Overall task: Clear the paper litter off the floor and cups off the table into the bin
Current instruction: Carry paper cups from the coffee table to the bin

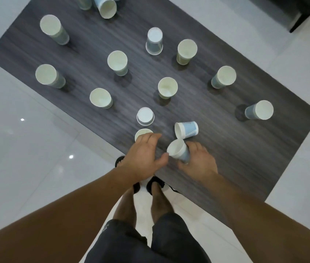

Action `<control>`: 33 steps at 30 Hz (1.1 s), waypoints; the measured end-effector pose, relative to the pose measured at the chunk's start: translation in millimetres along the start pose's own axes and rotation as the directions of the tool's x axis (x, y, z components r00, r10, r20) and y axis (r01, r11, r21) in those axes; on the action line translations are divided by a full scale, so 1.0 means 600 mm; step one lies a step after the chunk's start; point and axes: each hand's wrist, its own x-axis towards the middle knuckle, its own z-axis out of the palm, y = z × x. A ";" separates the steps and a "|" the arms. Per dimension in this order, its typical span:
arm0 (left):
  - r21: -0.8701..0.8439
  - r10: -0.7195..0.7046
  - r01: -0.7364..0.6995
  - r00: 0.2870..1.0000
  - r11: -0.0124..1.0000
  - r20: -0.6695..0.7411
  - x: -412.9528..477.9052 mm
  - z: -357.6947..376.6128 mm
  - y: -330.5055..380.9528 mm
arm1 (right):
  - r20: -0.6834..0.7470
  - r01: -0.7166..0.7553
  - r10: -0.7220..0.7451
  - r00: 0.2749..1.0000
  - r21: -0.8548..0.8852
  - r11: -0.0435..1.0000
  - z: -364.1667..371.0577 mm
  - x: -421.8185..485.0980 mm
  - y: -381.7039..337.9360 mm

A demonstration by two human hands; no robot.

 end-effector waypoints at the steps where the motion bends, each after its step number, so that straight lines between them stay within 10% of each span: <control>1: -0.029 -0.002 0.003 1.000 1.000 0.026 0.001 -0.008 0.008 | -0.029 0.032 -0.030 0.999 0.072 0.997 -0.013 -0.008 -0.012; 10: -0.222 -0.082 0.084 0.996 0.971 0.016 0.030 -0.064 0.032 | -0.096 0.263 -0.245 0.965 0.316 0.912 -0.079 0.006 -0.091; 15: -0.146 -0.170 0.156 0.981 0.977 -0.090 -0.003 -0.060 -0.035 | 0.088 0.223 -0.207 0.974 -0.274 0.935 -0.047 0.063 -0.016; 22: -0.113 -0.222 0.213 0.972 0.970 -0.072 -0.049 -0.029 -0.072 | 0.166 0.282 -0.229 0.959 -0.600 0.748 0.009 0.109 0.005; 33: 0.027 -0.092 0.094 0.994 0.995 -0.065 -0.030 -0.121 0.065 | 0.027 0.114 -0.111 0.993 -0.114 0.987 -0.104 -0.012 -0.062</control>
